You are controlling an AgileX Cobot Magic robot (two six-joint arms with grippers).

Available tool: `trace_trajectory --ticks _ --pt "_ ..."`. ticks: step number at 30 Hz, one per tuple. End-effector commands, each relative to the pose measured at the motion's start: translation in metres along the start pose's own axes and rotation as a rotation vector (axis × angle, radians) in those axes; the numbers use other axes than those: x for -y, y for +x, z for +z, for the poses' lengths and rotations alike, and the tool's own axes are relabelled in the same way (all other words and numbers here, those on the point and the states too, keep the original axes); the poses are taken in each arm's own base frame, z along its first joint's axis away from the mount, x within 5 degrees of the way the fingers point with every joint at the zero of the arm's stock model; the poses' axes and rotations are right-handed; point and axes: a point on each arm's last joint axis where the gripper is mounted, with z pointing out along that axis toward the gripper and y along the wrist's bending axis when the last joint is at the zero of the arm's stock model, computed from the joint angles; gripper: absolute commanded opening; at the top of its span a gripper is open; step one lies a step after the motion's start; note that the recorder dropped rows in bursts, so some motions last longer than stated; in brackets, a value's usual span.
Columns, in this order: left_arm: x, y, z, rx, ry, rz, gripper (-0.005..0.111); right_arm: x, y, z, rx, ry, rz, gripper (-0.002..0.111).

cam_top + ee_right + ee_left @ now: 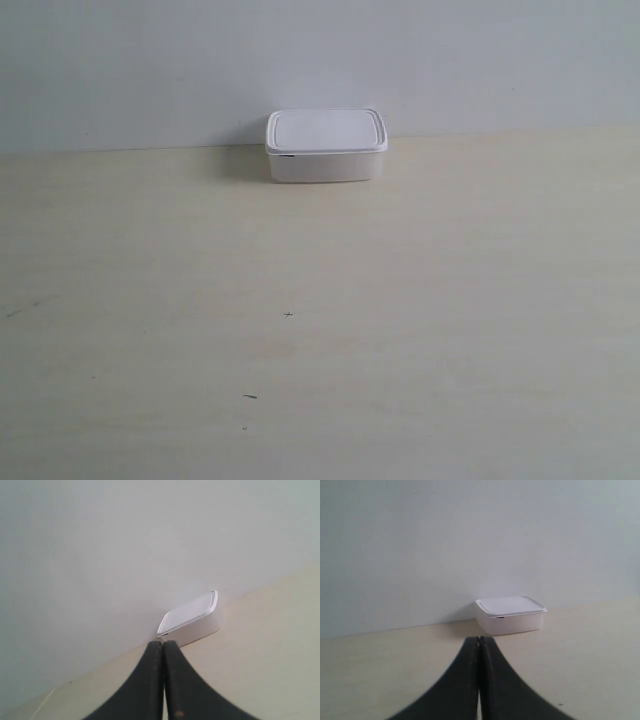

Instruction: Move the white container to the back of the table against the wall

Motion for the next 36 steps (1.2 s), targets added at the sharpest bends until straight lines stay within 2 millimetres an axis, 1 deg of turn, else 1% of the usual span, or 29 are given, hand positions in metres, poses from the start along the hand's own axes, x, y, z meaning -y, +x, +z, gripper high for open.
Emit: trace_trajectory --ticks 1,3,4,6,8,12,14,17,23,26,27,29,31,34,36 --pt "-0.003 0.000 -0.001 0.010 -0.038 0.003 0.000 0.003 0.001 0.000 0.000 0.031 0.102 0.000" --pt "-0.004 0.000 -0.001 0.012 -0.042 -0.003 0.000 0.004 0.002 0.000 -0.006 0.033 0.155 0.000" --pt "-0.004 -0.001 -0.001 0.017 -0.050 -0.035 0.000 0.004 0.002 0.000 -0.010 0.035 0.195 0.000" --pt "-0.006 -0.002 -0.001 0.035 -0.061 -0.187 0.000 0.004 0.003 0.000 -0.018 0.038 0.263 0.000" --pt "-0.007 -0.003 -0.001 0.057 -0.071 -0.394 0.000 0.004 0.004 0.000 -0.022 0.040 0.301 0.000" --pt "-0.008 -0.004 -0.001 0.084 -0.072 -0.693 0.000 0.004 0.005 0.000 -0.033 0.045 0.399 0.000" --pt "-0.010 -0.004 -0.001 0.096 -0.077 -0.851 0.000 0.004 0.006 -0.001 -0.046 0.051 0.524 0.000" --pt "-0.011 -0.003 -0.001 0.101 -0.092 -0.986 0.000 0.004 0.008 -0.001 -0.065 0.058 0.689 0.000" --pt "-0.016 0.007 -0.002 0.040 -0.196 -1.065 0.000 0.002 0.011 -0.001 -0.096 0.071 0.971 0.000" --pt "-0.018 0.015 -0.003 -0.042 -0.263 -1.033 0.000 0.001 0.013 -0.001 -0.110 0.076 1.098 0.000" --pt "-0.019 0.021 -0.005 -0.097 -0.303 -0.971 0.000 0.001 0.013 -0.001 -0.115 0.078 1.138 0.000" --pt "-0.020 0.025 -0.006 -0.149 -0.334 -0.894 0.000 0.001 0.013 -0.001 -0.115 0.078 1.138 0.000" --pt "-0.020 0.025 -0.006 -0.159 -0.333 -0.853 0.000 0.001 0.013 -0.001 -0.114 0.078 1.134 0.000" --pt "-0.020 0.025 -0.006 -0.159 -0.333 -0.855 0.000 0.001 0.013 -0.001 -0.115 0.077 1.128 0.000" --pt "-0.019 0.027 -0.007 -0.177 -0.337 -0.908 0.000 0.004 0.016 -0.002 -0.124 0.131 1.131 0.000"
